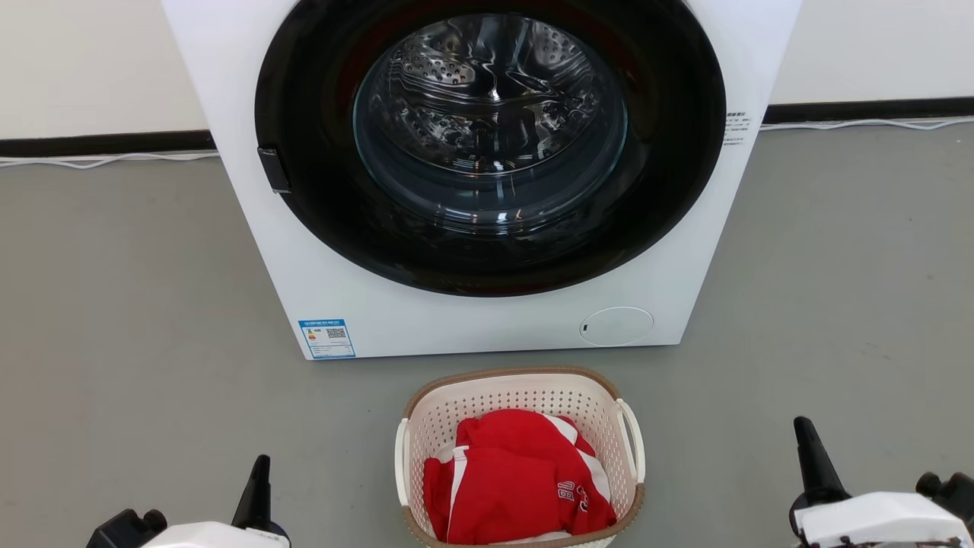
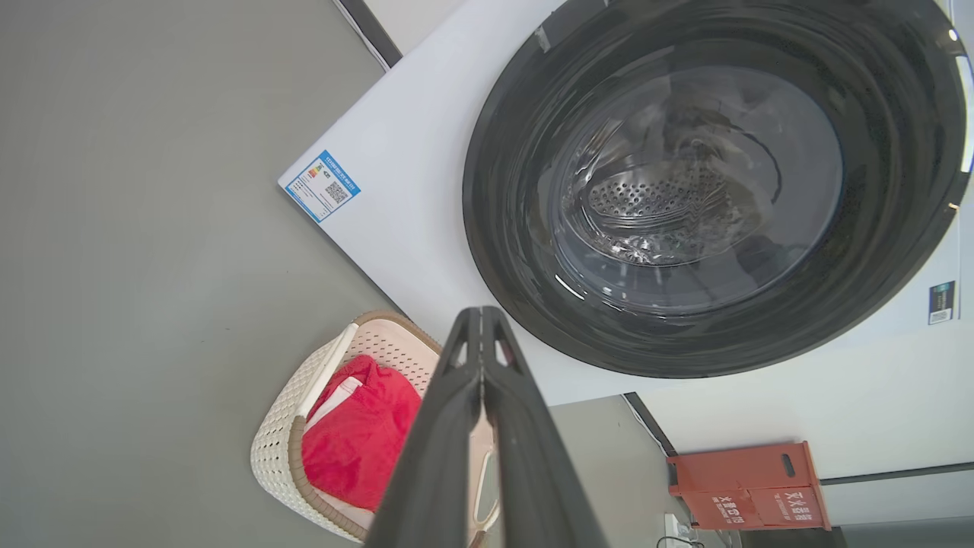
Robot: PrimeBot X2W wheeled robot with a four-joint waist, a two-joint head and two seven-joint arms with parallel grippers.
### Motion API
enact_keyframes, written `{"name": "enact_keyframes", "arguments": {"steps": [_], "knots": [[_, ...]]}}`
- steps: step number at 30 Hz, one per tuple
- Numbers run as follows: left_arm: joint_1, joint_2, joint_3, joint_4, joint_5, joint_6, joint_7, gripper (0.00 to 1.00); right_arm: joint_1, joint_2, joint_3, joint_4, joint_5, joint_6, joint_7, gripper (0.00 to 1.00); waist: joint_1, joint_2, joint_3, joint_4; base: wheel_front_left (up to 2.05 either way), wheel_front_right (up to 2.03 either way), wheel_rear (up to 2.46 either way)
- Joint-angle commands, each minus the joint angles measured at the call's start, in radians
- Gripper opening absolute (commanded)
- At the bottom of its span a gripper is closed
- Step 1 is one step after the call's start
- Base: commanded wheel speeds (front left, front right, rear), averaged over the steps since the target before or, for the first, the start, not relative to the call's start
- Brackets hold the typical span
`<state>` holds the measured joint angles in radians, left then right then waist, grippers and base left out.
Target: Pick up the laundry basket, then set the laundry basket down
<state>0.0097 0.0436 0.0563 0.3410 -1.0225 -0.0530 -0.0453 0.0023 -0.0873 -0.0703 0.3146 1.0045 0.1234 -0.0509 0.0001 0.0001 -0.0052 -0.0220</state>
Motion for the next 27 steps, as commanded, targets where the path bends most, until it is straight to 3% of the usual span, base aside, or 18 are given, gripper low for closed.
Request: {"name": "enact_keyframes", "arguments": {"steps": [1,27], "knots": [[-0.052,0.009,0.021,-0.033,-0.036,-0.011,0.007,0.00,-0.050,-0.007,0.003,-0.031,0.036,0.004,0.016,0.00,-0.0001,-0.0001,0.000,0.001,0.00,0.00,0.00],[-0.084,0.008,0.039,-0.063,-0.301,-0.043,0.080,0.00,-0.079,0.014,-0.020,-0.050,0.310,0.006,0.087,0.00,-0.0001,-0.0001,0.004,0.011,0.00,0.00,0.00]]}}
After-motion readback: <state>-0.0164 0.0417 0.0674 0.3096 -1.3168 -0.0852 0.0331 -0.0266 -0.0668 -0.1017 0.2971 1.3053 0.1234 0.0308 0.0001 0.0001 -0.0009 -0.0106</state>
